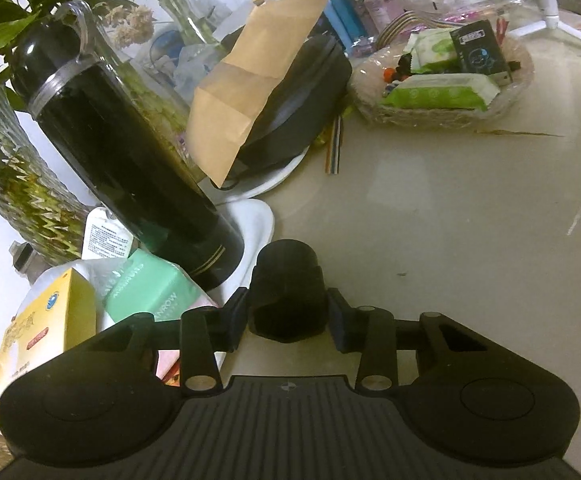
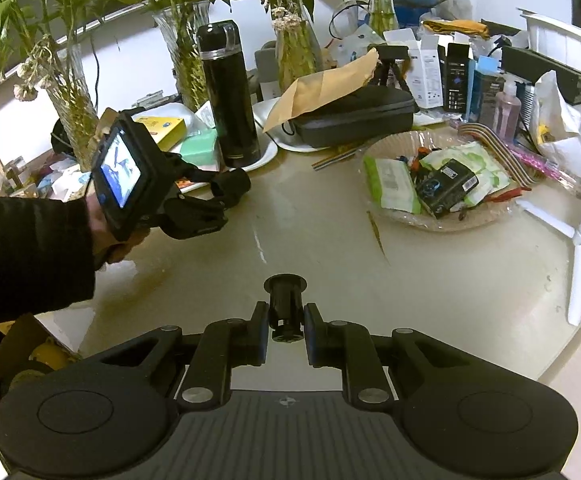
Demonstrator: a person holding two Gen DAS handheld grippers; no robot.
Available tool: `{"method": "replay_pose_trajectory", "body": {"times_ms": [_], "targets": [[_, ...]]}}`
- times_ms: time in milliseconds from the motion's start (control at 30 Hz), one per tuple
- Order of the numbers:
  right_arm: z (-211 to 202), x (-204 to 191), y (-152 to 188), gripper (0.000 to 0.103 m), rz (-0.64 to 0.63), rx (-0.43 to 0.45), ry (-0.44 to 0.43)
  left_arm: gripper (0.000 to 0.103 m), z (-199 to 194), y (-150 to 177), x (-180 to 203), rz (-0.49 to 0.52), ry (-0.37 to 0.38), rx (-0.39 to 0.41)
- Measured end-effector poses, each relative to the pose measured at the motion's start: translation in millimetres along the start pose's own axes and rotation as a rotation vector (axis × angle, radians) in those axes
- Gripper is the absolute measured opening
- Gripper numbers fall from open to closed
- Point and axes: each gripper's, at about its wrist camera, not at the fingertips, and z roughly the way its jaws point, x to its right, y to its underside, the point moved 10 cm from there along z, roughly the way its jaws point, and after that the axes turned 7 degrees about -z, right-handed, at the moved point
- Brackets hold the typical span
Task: Organize rigid objects
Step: 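Carry the cup into the box with the left tool while the right carries the plug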
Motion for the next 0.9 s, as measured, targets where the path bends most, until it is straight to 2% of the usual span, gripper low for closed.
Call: {"method": "replay_pose_trajectory", "body": {"times_ms": [300, 900], "targets": [[-3.9, -4.8, 7.3, 0.021, 0.028, -0.033, 0.036, 0.04, -37.1, -11.3, -11.6, -0.05, 0.039, 0.029], [-29.3, -25.3, 5.6, 0.021, 0.119, -0.075, 0.145, 0.04, -129.9, -12.8, -41.2, -0.271, 0.102, -0.001]]}}
